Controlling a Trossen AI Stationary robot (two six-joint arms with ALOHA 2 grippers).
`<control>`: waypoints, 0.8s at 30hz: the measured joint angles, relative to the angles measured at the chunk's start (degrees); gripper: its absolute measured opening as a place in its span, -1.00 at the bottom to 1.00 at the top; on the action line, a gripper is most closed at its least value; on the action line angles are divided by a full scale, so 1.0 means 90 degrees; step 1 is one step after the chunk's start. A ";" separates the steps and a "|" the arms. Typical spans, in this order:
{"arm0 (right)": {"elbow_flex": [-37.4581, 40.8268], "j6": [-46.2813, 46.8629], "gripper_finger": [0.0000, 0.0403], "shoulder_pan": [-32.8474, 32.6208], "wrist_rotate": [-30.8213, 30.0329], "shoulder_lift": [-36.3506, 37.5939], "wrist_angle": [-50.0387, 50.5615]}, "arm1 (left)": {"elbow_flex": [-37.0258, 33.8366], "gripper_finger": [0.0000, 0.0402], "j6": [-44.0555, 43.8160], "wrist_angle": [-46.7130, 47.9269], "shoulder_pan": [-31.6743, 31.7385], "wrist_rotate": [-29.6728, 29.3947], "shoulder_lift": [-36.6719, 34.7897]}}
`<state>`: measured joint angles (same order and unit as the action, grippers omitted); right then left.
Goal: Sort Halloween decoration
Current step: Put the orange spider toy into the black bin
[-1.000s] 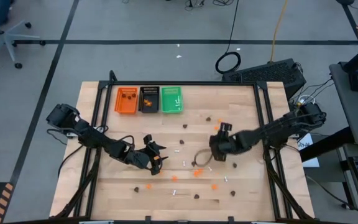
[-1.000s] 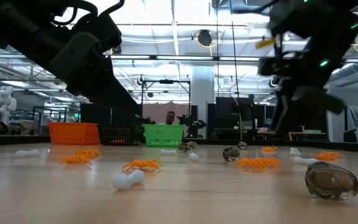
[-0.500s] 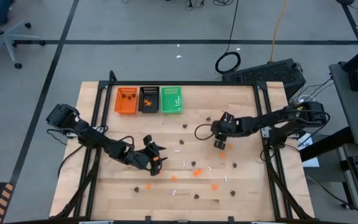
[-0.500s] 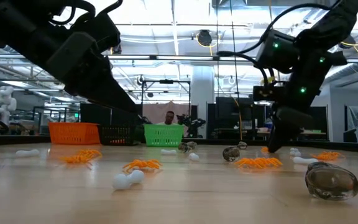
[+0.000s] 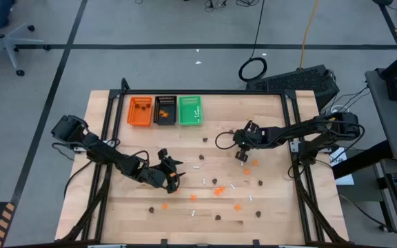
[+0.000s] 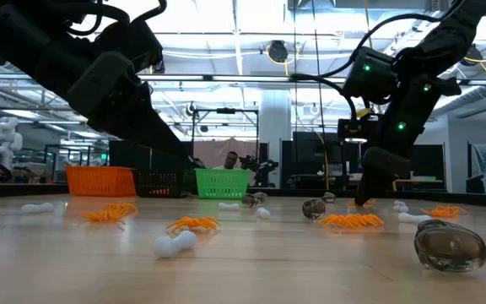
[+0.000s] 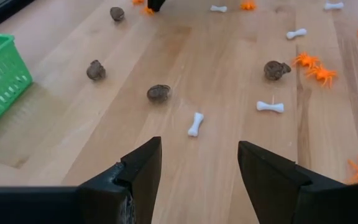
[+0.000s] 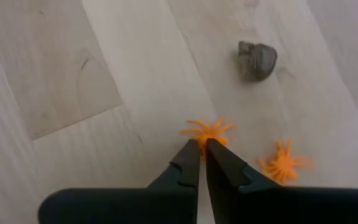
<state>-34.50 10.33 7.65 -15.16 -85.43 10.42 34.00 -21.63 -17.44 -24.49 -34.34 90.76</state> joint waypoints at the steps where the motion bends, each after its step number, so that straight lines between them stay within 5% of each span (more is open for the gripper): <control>1: -0.0007 -0.0059 -0.99 -0.0055 0.0004 0.0004 -0.0129 | 0.0000 0.07 -0.0002 -0.0023 0.0000 -0.0023 0.0000; 8: -0.0137 -0.0378 -1.00 -0.0541 0.0764 0.0002 -0.2185 | -0.0002 0.07 0.0730 -0.0728 0.0005 -0.0161 -0.0002; 18: -0.0144 -0.0391 -1.00 -0.1337 0.1717 -0.0101 -0.4940 | 0.0000 0.07 0.3700 -0.2551 0.0205 -0.0224 -0.0007; 24: -0.0144 -0.0392 -1.00 -0.1596 0.1720 -0.0170 -0.5414 | -0.0002 0.07 0.3783 -0.2900 0.0539 0.0725 -0.0007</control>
<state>-35.79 6.80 -6.71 0.32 -86.96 -38.30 33.98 12.42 -43.54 -19.64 -27.81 90.70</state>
